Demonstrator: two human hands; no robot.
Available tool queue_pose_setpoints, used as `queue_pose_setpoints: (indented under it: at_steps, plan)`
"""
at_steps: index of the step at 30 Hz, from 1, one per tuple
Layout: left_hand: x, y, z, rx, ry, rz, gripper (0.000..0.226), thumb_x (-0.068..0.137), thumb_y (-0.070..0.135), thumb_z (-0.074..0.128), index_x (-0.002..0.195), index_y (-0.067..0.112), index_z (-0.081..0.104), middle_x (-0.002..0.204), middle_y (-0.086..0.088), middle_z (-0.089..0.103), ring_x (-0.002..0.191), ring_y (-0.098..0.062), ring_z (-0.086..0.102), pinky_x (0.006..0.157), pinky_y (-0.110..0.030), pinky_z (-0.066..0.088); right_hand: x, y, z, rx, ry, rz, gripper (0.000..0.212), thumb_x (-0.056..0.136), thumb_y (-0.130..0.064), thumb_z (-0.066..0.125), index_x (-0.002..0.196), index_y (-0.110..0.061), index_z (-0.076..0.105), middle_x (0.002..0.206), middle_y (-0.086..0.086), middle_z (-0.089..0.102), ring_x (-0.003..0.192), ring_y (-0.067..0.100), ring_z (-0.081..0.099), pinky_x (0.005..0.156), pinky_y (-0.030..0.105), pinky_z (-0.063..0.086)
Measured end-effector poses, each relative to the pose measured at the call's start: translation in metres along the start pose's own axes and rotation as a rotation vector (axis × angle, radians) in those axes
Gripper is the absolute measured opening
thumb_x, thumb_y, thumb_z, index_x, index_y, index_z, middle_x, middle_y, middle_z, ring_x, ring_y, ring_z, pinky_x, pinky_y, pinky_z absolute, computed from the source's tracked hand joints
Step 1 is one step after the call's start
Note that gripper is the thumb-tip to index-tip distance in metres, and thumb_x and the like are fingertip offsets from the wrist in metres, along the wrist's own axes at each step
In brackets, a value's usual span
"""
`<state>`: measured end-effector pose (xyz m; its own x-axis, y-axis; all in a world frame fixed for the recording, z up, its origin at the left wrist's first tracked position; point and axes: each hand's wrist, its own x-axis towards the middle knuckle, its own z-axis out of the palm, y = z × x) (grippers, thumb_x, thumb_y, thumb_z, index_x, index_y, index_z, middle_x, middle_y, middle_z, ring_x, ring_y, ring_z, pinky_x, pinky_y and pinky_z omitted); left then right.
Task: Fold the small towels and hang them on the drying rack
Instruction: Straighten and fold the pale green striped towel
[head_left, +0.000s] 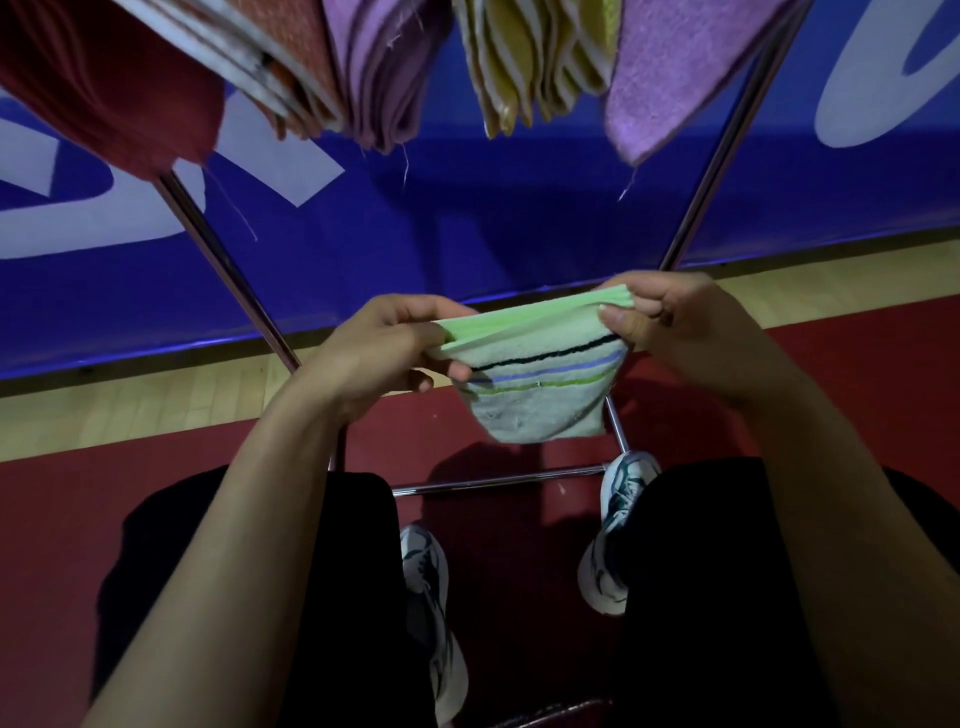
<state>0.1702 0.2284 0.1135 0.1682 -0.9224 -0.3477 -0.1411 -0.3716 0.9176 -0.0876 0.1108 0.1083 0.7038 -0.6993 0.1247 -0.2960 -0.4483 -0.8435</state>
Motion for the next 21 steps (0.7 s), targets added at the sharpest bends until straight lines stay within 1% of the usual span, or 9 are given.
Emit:
queue_pose_setpoints:
  at_steps: [3, 6, 9, 11, 13, 15, 17, 19, 21]
  plan:
    - [-0.004, 0.002, 0.004, 0.077, -0.092, 0.012, 0.031, 0.106, 0.000, 0.039, 0.107, 0.000, 0.070, 0.091, -0.011, 0.080, 0.083, -0.019, 0.078, 0.056, -0.028, 0.043, -0.003, 0.000, -0.003, 0.176, -0.025, 0.066, 0.013, 0.104, -0.021, 0.058, 0.103, -0.018, 0.071, 0.095, -0.003, 0.080, 0.089, 0.012, 0.075, 0.082, 0.027, 0.053]
    - [-0.004, -0.001, 0.004, 0.048, -0.171, 0.037, 0.037, 0.105, 0.021, 0.050, 0.112, -0.012, 0.065, 0.088, -0.017, 0.077, 0.081, -0.024, 0.076, 0.064, -0.034, 0.051, -0.002, 0.006, -0.002, 0.291, -0.045, 0.124, 0.020, 0.106, -0.030, 0.055, 0.098, -0.018, 0.069, 0.094, 0.006, 0.075, 0.087, 0.026, 0.068, 0.081, 0.043, 0.047]
    - [-0.006, -0.001, -0.002, 0.259, -0.239, 0.120, 0.050, 0.085, 0.051, 0.077, 0.108, 0.007, 0.073, 0.089, -0.012, 0.077, 0.084, -0.020, 0.072, 0.079, -0.037, 0.057, 0.001, 0.009, -0.001, 0.286, -0.037, 0.157, 0.026, 0.104, -0.040, 0.052, 0.095, -0.018, 0.065, 0.089, 0.009, 0.067, 0.083, 0.024, 0.060, 0.079, 0.044, 0.042]
    - [-0.008, -0.003, -0.001, 0.337, -0.228, 0.166, 0.035, 0.084, 0.038, 0.087, 0.106, 0.015, 0.076, 0.092, 0.001, 0.079, 0.087, -0.017, 0.074, 0.086, -0.038, 0.058, 0.002, 0.009, 0.001, 0.265, -0.045, 0.179, 0.032, 0.104, -0.045, 0.051, 0.099, -0.016, 0.064, 0.092, 0.011, 0.067, 0.085, 0.025, 0.061, 0.080, 0.044, 0.042]
    - [-0.008, -0.004, 0.005, 0.203, -0.192, 0.225, 0.026, 0.085, 0.019, 0.085, 0.109, 0.010, 0.077, 0.103, -0.001, 0.080, 0.096, -0.019, 0.075, 0.090, -0.039, 0.059, 0.002, 0.009, 0.002, 0.312, -0.023, 0.194, 0.032, 0.106, -0.041, 0.050, 0.102, -0.012, 0.065, 0.095, 0.013, 0.069, 0.087, 0.025, 0.063, 0.081, 0.040, 0.045]
    - [-0.009, -0.005, 0.010, -0.009, -0.163, 0.291, 0.027, 0.086, 0.014, 0.085, 0.111, 0.010, 0.076, 0.109, -0.012, 0.078, 0.099, -0.024, 0.072, 0.088, -0.040, 0.055, 0.002, 0.003, 0.003, 0.420, 0.023, 0.212, 0.030, 0.109, -0.029, 0.045, 0.109, -0.008, 0.067, 0.098, 0.013, 0.073, 0.088, 0.023, 0.069, 0.075, 0.032, 0.053]
    - [-0.008, -0.004, 0.014, -0.223, -0.162, 0.295, 0.033, 0.089, 0.015, 0.078, 0.121, 0.010, 0.073, 0.124, -0.021, 0.072, 0.113, -0.038, 0.070, 0.098, -0.054, 0.054, 0.001, -0.003, 0.003, 0.535, 0.047, 0.233, 0.032, 0.110, -0.025, 0.042, 0.118, -0.005, 0.066, 0.104, 0.015, 0.075, 0.090, 0.023, 0.072, 0.071, 0.029, 0.057]
    - [-0.007, -0.004, 0.021, -0.440, -0.174, 0.218, 0.032, 0.091, 0.014, 0.065, 0.123, 0.010, 0.069, 0.120, -0.013, 0.075, 0.110, -0.031, 0.073, 0.096, -0.045, 0.059, 0.001, -0.007, 0.004, 0.600, 0.058, 0.246, 0.033, 0.110, -0.025, 0.040, 0.121, -0.007, 0.065, 0.108, 0.013, 0.076, 0.094, 0.023, 0.074, 0.072, 0.030, 0.059]
    - [-0.006, -0.005, 0.030, -0.609, -0.225, 0.119, 0.037, 0.090, 0.016, 0.066, 0.127, 0.008, 0.065, 0.117, -0.011, 0.076, 0.105, -0.026, 0.075, 0.087, -0.040, 0.062, 0.001, -0.012, 0.005, 0.619, 0.052, 0.256, 0.033, 0.110, -0.025, 0.039, 0.123, -0.008, 0.064, 0.108, 0.009, 0.077, 0.095, 0.020, 0.075, 0.072, 0.027, 0.060]
